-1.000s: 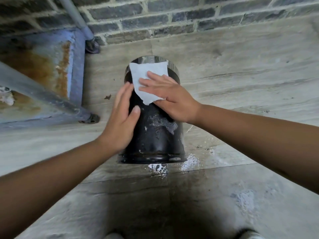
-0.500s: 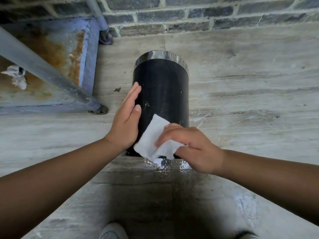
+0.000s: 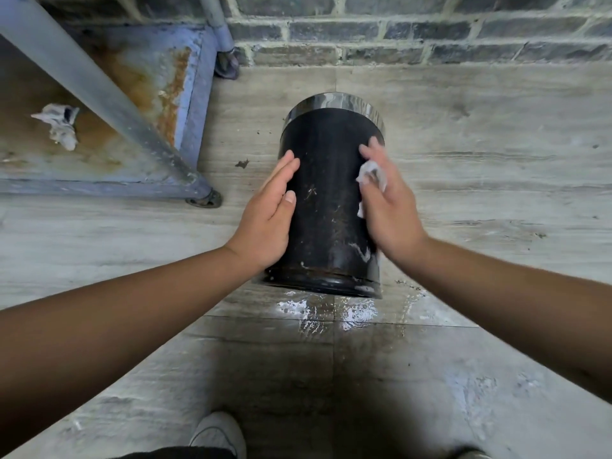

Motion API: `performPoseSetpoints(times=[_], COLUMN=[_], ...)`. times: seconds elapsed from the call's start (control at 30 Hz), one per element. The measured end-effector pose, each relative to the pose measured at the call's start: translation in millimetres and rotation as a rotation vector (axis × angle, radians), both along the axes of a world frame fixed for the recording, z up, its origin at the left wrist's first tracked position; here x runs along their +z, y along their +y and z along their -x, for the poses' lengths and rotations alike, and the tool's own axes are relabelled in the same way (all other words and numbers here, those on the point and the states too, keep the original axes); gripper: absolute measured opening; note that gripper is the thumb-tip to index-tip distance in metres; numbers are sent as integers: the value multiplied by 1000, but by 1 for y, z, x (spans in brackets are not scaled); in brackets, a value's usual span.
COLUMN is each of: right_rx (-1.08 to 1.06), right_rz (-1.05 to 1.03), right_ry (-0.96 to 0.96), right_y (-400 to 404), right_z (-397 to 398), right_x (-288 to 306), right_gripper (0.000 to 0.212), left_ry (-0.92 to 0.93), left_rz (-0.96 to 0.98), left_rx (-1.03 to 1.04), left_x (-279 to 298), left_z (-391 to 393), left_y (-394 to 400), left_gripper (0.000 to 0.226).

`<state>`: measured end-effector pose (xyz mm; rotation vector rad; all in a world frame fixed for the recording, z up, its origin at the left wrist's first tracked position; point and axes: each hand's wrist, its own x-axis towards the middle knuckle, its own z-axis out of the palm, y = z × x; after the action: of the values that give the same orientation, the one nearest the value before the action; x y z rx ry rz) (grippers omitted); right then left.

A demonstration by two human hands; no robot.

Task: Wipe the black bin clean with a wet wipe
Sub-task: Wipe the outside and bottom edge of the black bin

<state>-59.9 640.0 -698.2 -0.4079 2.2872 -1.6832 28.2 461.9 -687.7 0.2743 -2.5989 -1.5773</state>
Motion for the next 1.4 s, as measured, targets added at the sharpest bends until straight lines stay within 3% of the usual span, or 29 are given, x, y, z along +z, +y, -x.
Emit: performPoseSetpoints(times=[0.33, 0.47, 0.57, 0.67, 0.73, 0.83, 0.9, 0.97, 1.17, 1.33, 1.4], right_rx=[672, 886, 718, 225, 22, -96, -36, 153, 657, 863, 800], right_rz=[-220, -113, -5, 16, -95, -242, -292, -275, -259, -192, -107], right_ry=[453, 593, 460, 253, 133, 181, 209, 181, 496, 483, 452], right_y=[31, 32, 34, 26, 13, -7, -20, -26, -11, 18, 29], right_z=[-62, -61, -54, -16, 15, 46, 44, 23, -43, -70, -70], right_x=[2, 9, 18, 21, 16, 9, 3, -6, -9, -3, -1], right_gripper=[72, 55, 47, 33, 23, 31, 25, 38, 62, 64, 58], left_ry=[-45, -188, -382, -406, -381, -375, -376, -379, -360, -370, -383], left_rz=[56, 185, 23, -98, -97, -211, -268, -289, -267, -271, -287], left_rx=[32, 66, 138, 188, 228, 254, 249, 240, 280, 274, 272], left_x=[1, 10, 19, 19, 17, 12, 8, 6, -2, -2, -4], left_z=[-7, -7, -1, -3, -7, -9, -8, -4, 2, 3, 2], left_y=[-16, -37, -44, -39, -39, -43, -45, -42, -38, -43, -47], left_gripper=[45, 47, 51, 56, 47, 48, 57, 54, 53, 41, 45])
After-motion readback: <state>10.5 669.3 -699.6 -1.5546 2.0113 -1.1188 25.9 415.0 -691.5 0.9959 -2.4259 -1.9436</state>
